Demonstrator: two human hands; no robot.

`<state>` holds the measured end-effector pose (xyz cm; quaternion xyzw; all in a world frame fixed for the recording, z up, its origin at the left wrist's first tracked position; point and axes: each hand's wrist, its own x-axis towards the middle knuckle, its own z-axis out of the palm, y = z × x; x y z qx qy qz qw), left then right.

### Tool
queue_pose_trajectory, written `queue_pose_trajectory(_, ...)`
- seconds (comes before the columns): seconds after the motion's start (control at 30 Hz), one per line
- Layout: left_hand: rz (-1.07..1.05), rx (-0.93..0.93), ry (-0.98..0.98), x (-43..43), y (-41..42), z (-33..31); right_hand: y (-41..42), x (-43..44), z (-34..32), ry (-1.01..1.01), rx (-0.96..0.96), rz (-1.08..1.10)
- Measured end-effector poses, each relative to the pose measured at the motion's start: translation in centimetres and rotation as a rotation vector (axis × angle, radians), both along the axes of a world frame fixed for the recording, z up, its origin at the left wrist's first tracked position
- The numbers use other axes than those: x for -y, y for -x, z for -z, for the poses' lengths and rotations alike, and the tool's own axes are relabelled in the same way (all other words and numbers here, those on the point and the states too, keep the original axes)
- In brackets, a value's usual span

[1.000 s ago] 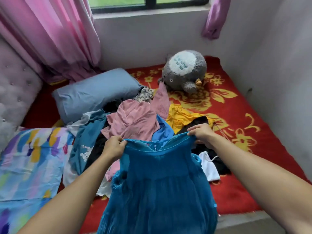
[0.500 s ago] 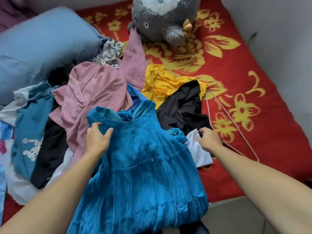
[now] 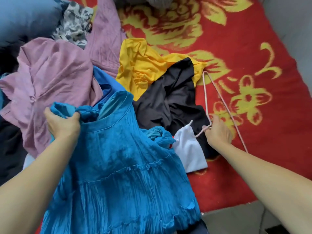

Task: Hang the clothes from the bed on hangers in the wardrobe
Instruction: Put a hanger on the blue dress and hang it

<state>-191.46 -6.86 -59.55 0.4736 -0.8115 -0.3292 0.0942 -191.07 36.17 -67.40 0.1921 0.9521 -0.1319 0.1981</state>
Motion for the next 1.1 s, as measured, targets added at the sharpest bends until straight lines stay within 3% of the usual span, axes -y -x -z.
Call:
queue_pose_trajectory(0.2, -0.009, -0.011, -0.025, 1.0, 0.7, -4.0, 5.0, 3.7, -8.2, 0.274, -0.369, 0.154)
queue_pose_trajectory(0.33, 0.018, -0.097, -0.206, 2.8, 0.0, -6.4, 7.0, 9.8, -14.6, 0.584, -0.485, -0.11)
queue_pose_trajectory(0.47, 0.033, -0.085, -0.29, 5.7, -1.7, -8.3, 6.7, 16.6, -18.6, 0.748, -0.526, -0.341)
queue_pose_trajectory(0.57, 0.084, -0.042, -0.28, 8.1, -3.0, -9.1, 6.1, 20.4, -19.6, 0.742, -0.532, -0.441)
queue_pose_trajectory(0.73, 0.303, 0.051, 0.016, 10.8, -4.3, -10.4, 5.5, 22.4, -19.7, 0.603, -0.405, -0.521)
queue_pose_trajectory(0.83, 0.354, 0.044, 0.091, 11.8, -4.6, -10.3, 5.6, 23.0, -20.6, 0.625, -0.377, -0.55)
queue_pose_trajectory(1.0, 0.266, 0.054, -0.056, 14.1, -5.0, -9.1, 6.4, 23.5, -22.7, 0.707, -0.492, -0.515)
queue_pose_trajectory(1.1, 0.247, 0.001, -0.189, 14.7, -5.0, -8.6, 7.0, 24.3, -23.1, 0.724, -0.4, -0.527)
